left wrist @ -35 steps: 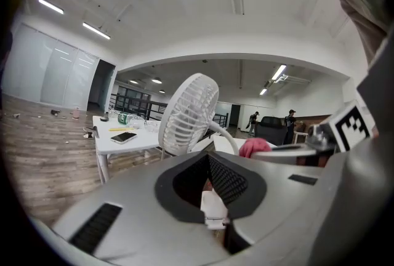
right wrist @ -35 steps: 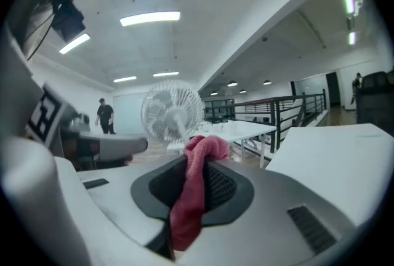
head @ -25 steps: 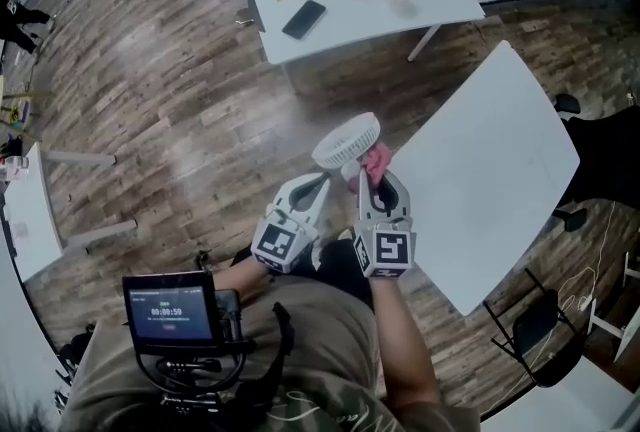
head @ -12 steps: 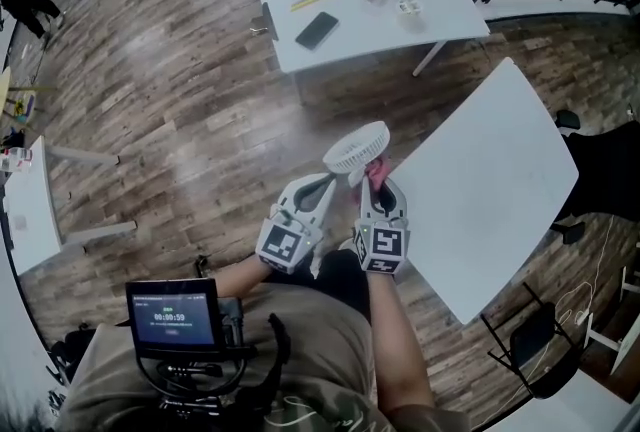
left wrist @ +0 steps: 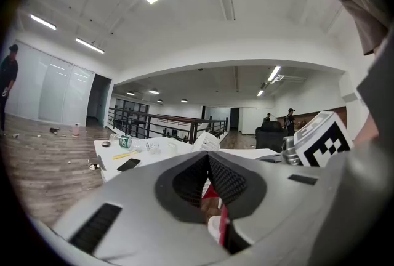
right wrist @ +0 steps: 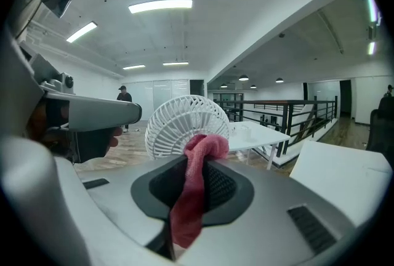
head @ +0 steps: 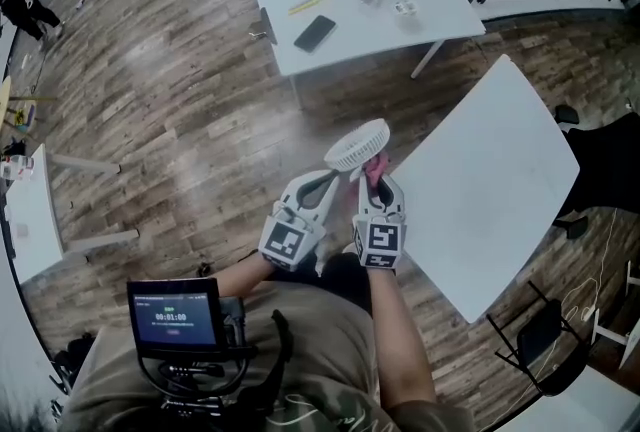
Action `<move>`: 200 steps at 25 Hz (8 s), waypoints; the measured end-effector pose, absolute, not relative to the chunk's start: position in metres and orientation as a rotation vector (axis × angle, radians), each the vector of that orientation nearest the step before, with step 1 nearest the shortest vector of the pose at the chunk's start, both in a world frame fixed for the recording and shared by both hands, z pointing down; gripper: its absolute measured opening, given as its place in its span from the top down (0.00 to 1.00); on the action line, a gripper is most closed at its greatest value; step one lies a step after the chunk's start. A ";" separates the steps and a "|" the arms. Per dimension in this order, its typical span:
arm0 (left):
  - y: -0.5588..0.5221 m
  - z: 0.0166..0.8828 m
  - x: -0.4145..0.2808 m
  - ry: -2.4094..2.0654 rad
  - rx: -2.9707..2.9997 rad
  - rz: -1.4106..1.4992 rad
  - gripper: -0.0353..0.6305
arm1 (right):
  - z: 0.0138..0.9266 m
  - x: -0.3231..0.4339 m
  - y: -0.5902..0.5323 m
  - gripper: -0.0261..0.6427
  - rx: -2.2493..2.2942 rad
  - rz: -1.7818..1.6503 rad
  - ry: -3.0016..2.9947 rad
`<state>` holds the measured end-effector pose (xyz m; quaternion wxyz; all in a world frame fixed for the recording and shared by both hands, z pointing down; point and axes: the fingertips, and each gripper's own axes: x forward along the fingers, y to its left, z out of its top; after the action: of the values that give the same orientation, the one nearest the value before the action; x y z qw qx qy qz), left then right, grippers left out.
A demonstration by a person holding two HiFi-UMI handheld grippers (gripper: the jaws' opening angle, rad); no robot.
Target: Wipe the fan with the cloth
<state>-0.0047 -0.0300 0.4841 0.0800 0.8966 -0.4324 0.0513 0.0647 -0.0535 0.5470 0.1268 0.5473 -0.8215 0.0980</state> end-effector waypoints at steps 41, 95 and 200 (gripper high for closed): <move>-0.010 0.493 0.019 -1.291 2.620 0.198 0.91 | 0.515 0.083 -0.049 0.83 1.519 0.488 -2.493; -0.017 0.545 0.018 -1.306 2.607 0.209 0.91 | 0.594 0.115 -0.006 0.83 1.552 0.493 -2.490; -0.027 0.636 0.091 -1.098 2.987 0.449 0.83 | 0.550 0.166 0.029 0.82 1.748 0.285 -2.641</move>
<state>0.0908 -0.0274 0.6360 -0.0364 0.9288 -0.3414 0.1395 0.1660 0.0292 0.5503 -0.0193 0.5496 -0.8304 0.0896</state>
